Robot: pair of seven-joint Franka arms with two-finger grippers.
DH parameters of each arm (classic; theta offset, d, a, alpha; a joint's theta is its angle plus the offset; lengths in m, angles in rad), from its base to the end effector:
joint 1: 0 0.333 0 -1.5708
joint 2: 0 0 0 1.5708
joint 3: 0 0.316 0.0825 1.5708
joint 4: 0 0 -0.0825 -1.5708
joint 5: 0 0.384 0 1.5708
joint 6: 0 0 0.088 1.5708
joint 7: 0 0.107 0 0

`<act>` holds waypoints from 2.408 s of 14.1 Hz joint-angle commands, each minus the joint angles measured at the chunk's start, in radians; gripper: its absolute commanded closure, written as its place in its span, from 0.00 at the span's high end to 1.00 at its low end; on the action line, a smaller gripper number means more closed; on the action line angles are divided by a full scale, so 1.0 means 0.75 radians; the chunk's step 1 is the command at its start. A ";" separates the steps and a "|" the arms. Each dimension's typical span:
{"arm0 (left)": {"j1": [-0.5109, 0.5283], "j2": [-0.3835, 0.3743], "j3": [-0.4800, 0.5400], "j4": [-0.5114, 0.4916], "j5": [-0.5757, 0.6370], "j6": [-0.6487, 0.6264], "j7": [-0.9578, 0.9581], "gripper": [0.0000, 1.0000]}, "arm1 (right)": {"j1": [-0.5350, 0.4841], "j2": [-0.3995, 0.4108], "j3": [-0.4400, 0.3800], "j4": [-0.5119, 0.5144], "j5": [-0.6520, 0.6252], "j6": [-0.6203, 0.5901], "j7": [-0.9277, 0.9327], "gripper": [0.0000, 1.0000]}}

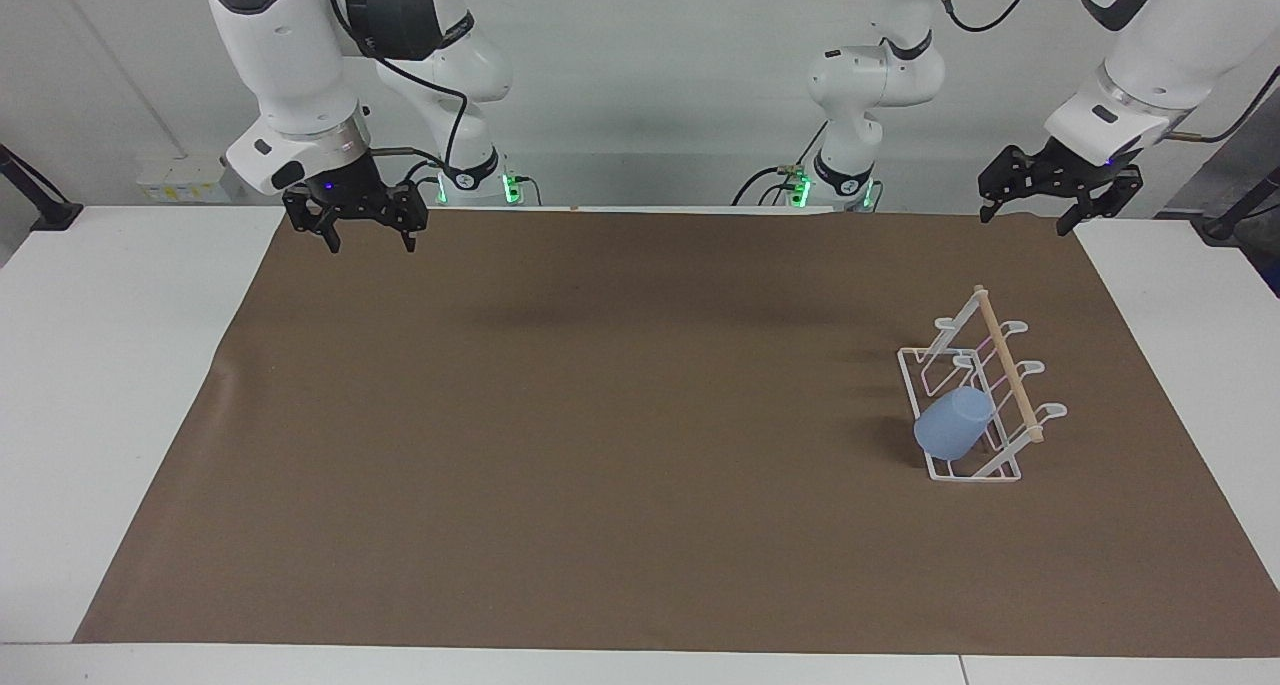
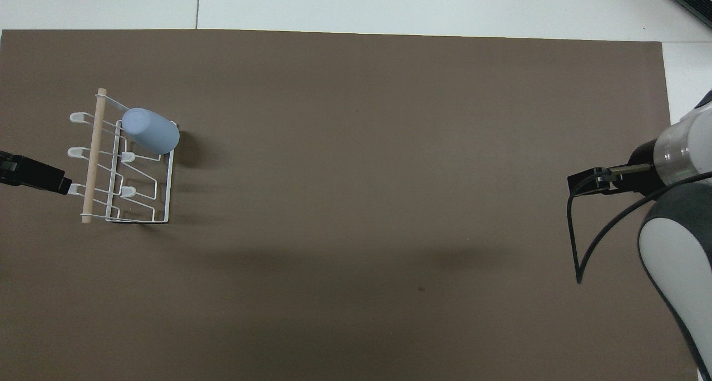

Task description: Hang cup on cup holder

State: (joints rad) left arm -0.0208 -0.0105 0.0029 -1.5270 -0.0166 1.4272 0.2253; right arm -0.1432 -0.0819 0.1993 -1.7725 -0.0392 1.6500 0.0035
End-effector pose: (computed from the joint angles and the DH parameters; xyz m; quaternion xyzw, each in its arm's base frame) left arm 0.5361 -0.0116 0.6387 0.9915 -0.1220 -0.0435 0.0128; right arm 0.5307 0.0295 0.5795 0.9990 0.0277 -0.0203 0.0282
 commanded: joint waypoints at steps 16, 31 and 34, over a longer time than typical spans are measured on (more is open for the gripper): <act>-0.068 -0.080 -0.006 -0.099 0.075 0.093 -0.036 1.00 | -0.024 -0.024 0.008 -0.024 0.032 0.009 -0.035 1.00; -0.064 -0.109 0.006 -0.155 0.012 0.130 -0.221 1.00 | -0.024 -0.024 0.008 -0.024 0.032 0.009 -0.035 1.00; -0.066 -0.109 0.008 -0.155 0.008 0.130 -0.221 1.00 | -0.024 -0.024 0.008 -0.024 0.032 0.009 -0.035 1.00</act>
State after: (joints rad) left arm -0.0715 -0.0622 0.0047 -1.6035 0.0039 1.4985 0.0698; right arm -0.1432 -0.0819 0.1993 -1.7725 -0.0392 1.6500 0.0035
